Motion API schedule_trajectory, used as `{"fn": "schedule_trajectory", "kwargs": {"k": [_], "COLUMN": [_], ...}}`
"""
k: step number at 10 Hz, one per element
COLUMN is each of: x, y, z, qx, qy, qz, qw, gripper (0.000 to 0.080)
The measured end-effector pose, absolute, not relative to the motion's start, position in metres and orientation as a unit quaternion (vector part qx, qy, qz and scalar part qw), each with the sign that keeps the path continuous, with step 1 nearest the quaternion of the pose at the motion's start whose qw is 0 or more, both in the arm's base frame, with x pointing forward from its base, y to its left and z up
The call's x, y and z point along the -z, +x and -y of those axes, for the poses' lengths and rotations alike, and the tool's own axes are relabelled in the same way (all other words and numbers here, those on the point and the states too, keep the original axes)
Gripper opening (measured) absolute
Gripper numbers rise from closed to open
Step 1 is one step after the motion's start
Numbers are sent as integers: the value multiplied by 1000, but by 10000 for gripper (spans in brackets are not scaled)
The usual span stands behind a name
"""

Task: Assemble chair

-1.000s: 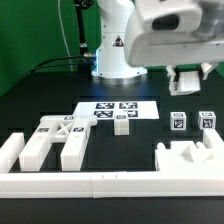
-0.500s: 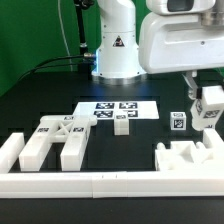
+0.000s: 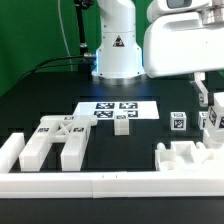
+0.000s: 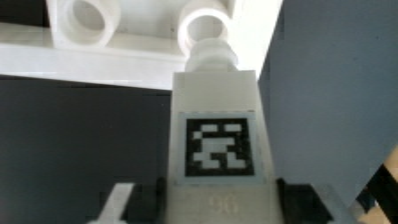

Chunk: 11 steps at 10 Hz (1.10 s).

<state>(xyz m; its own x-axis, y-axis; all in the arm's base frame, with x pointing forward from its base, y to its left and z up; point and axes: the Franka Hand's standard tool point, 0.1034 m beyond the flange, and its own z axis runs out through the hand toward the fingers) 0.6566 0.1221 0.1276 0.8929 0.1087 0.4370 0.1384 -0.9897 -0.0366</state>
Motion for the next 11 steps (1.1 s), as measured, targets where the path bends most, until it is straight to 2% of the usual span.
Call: {"fn": "schedule_trajectory", "kwargs": {"k": [1, 5, 11], "x": [-115, -111, -101], "y": [647, 642, 645], "z": [-122, -133, -114], "qx": [221, 221, 225], "qy": [-972, -972, -969], "qz": [66, 74, 101], "qw": [33, 34, 20], "gripper": [285, 285, 285]}}
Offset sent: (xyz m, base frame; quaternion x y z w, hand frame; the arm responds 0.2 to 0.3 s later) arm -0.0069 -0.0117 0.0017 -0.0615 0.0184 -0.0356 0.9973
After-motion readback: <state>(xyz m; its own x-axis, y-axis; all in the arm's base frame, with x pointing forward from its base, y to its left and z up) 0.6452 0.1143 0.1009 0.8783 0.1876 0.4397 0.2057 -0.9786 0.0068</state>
